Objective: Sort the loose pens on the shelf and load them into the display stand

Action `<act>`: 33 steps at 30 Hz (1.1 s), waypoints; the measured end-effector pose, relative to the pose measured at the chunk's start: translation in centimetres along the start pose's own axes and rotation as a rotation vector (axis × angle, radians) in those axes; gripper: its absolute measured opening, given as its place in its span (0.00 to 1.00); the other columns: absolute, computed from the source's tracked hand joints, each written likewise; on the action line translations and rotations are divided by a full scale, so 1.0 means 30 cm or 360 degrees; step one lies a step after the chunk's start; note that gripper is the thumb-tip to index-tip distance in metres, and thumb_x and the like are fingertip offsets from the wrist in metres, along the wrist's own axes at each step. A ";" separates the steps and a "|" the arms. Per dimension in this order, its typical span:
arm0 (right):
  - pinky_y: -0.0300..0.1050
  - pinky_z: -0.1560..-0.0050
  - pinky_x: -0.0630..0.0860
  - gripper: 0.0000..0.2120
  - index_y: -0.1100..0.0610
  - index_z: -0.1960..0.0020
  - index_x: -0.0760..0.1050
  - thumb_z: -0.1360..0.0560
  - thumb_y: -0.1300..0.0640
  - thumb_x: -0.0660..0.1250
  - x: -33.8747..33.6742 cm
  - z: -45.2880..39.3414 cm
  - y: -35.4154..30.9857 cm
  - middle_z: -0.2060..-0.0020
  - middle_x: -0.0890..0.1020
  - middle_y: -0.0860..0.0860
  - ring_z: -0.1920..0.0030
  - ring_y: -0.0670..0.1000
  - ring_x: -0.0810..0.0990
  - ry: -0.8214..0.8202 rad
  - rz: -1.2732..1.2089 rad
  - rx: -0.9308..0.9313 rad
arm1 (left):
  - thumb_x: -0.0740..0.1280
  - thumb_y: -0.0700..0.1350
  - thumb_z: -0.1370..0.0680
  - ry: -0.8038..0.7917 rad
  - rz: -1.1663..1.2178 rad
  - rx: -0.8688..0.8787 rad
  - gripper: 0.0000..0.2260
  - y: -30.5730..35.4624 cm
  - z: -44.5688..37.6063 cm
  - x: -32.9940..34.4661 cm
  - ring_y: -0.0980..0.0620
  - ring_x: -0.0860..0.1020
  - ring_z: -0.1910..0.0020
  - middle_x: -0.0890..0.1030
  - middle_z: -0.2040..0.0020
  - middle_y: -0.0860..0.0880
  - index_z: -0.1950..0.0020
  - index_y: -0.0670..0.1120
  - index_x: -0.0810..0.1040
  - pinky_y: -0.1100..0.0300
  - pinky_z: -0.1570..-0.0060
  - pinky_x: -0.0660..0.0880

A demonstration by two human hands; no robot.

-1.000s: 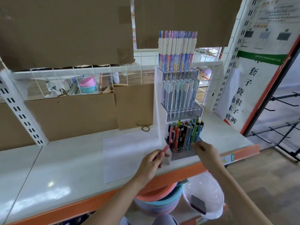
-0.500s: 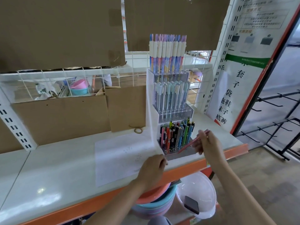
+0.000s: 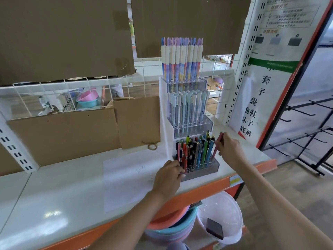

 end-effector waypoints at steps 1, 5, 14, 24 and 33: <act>0.62 0.57 0.77 0.05 0.62 0.54 0.67 0.20 0.62 0.59 0.002 -0.006 -0.002 0.59 0.80 0.63 0.61 0.62 0.80 -0.0007 0.0006 -0.0001 | 0.64 0.43 0.21 0.0010 0.0003 -0.0010 0.09 -0.001 -0.001 0.003 0.54 0.71 0.48 0.78 0.49 0.51 0.45 0.43 0.82 0.66 0.52 0.67; 0.59 0.58 0.78 0.07 0.62 0.57 0.66 0.20 0.62 0.59 0.001 -0.023 -0.002 0.62 0.80 0.62 0.62 0.63 0.79 -0.0016 -0.0022 0.0024 | 0.65 0.43 0.22 0.0024 0.0025 -0.0051 0.08 -0.007 -0.002 0.017 0.54 0.72 0.49 0.78 0.51 0.51 0.47 0.43 0.82 0.64 0.53 0.69; 0.54 0.59 0.77 0.06 0.64 0.56 0.68 0.21 0.63 0.61 0.010 -0.025 0.015 0.65 0.78 0.59 0.64 0.60 0.80 -0.0086 -0.0046 -0.0012 | 0.67 0.40 0.23 0.0048 0.0091 -0.0090 0.06 -0.004 -0.004 0.027 0.53 0.72 0.52 0.77 0.53 0.50 0.49 0.41 0.82 0.68 0.55 0.64; 0.56 0.54 0.78 0.06 0.68 0.53 0.75 0.22 0.65 0.61 0.102 -0.009 0.097 0.62 0.82 0.61 0.60 0.61 0.81 -0.0265 0.0070 0.0104 | 0.68 0.38 0.24 0.0060 0.0129 -0.0089 0.05 -0.011 -0.005 0.027 0.53 0.71 0.55 0.77 0.57 0.47 0.53 0.38 0.82 0.67 0.58 0.62; 0.56 0.61 0.75 0.06 0.66 0.58 0.73 0.23 0.67 0.59 0.168 -0.018 0.134 0.64 0.79 0.63 0.63 0.62 0.79 -0.0081 0.0105 0.0192 | 0.68 0.38 0.24 0.0101 0.0179 -0.0060 0.07 -0.010 0.015 0.032 0.55 0.73 0.55 0.79 0.55 0.46 0.48 0.39 0.82 0.69 0.56 0.65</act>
Point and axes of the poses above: each hand's wrist, its own z-axis away from the middle knuckle, its own x-axis out of the palm, y = z × x, the point moved 2 cm from there along -z, towards the middle knuckle
